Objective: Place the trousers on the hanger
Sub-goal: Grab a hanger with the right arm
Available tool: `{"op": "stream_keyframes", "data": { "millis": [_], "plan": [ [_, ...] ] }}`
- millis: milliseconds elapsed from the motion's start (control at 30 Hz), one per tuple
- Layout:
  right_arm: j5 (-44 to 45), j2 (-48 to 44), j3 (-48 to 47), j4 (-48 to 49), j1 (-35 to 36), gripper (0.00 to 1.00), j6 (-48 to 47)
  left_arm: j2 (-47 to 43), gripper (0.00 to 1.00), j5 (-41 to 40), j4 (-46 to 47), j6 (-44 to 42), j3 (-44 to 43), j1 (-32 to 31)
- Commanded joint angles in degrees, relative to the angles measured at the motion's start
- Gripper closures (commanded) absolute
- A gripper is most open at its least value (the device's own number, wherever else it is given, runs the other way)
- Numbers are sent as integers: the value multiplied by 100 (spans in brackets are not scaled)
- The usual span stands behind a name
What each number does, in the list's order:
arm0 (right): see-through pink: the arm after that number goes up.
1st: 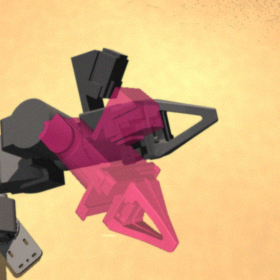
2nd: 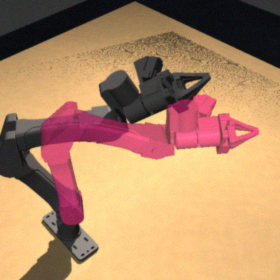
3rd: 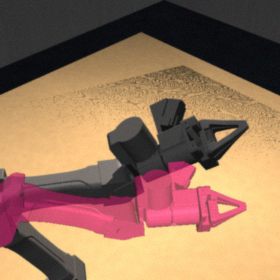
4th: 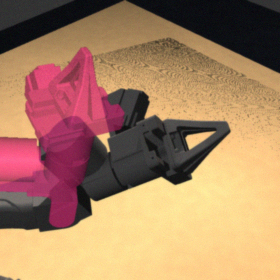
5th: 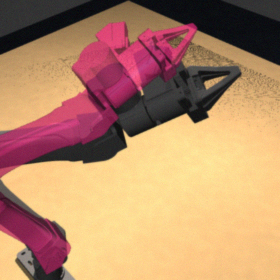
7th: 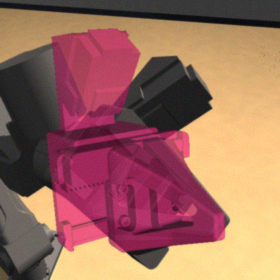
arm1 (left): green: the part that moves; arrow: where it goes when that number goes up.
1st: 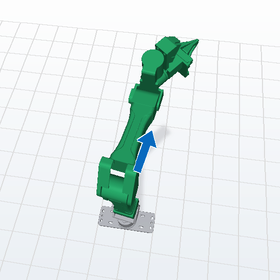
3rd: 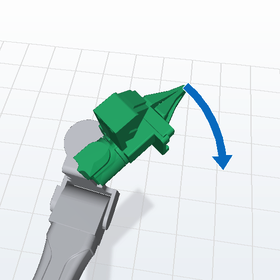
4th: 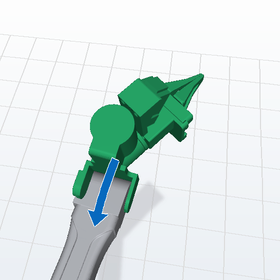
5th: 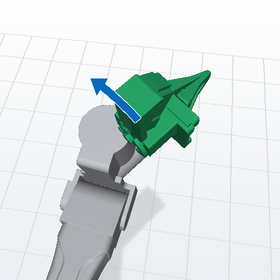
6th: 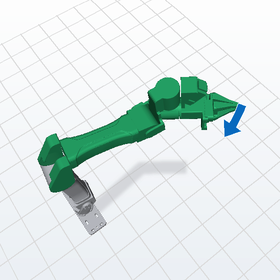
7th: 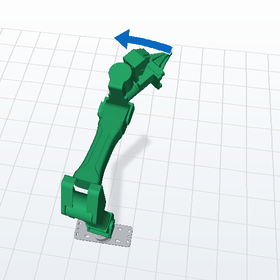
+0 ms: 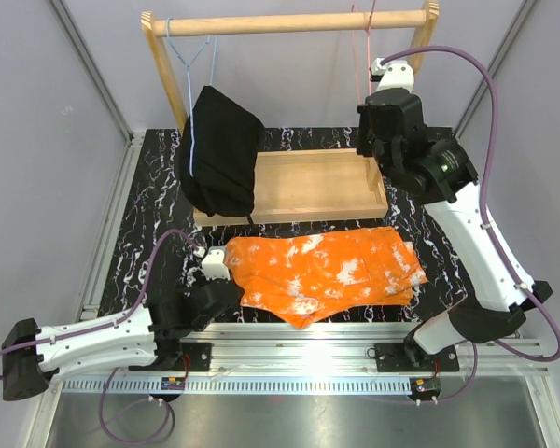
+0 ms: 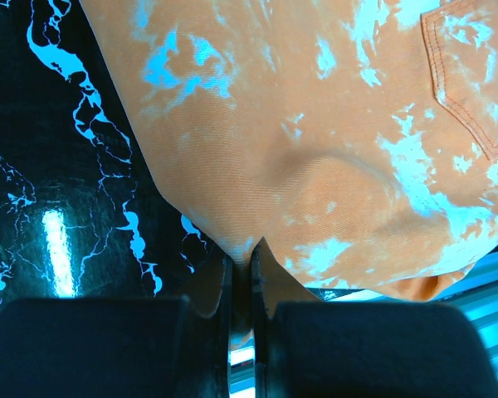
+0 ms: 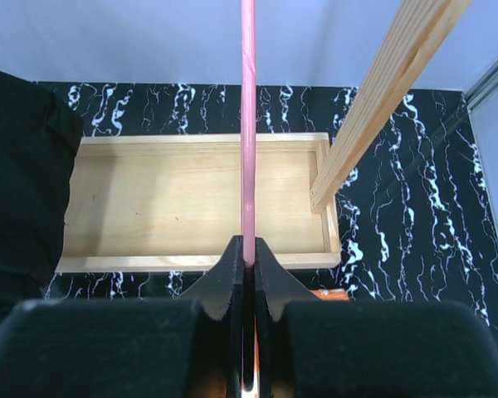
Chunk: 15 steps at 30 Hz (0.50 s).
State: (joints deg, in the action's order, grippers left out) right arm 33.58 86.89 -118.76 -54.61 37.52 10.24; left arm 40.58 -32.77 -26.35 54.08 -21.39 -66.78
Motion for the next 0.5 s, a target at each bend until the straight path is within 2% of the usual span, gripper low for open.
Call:
{"op": "stream_keyframes", "data": {
  "millis": [0,267,467],
  "plan": [
    [78,-435,430,249,98,100,153,3,100,-177,209,-29,-208,16],
    [-9,-1507,2390,222,431,100,944,547,100,-159,560,-416,-647,16],
    [-98,-2404,4148,257,932,100,2172,987,100,-62,921,-610,-1033,16]
  ]
}}
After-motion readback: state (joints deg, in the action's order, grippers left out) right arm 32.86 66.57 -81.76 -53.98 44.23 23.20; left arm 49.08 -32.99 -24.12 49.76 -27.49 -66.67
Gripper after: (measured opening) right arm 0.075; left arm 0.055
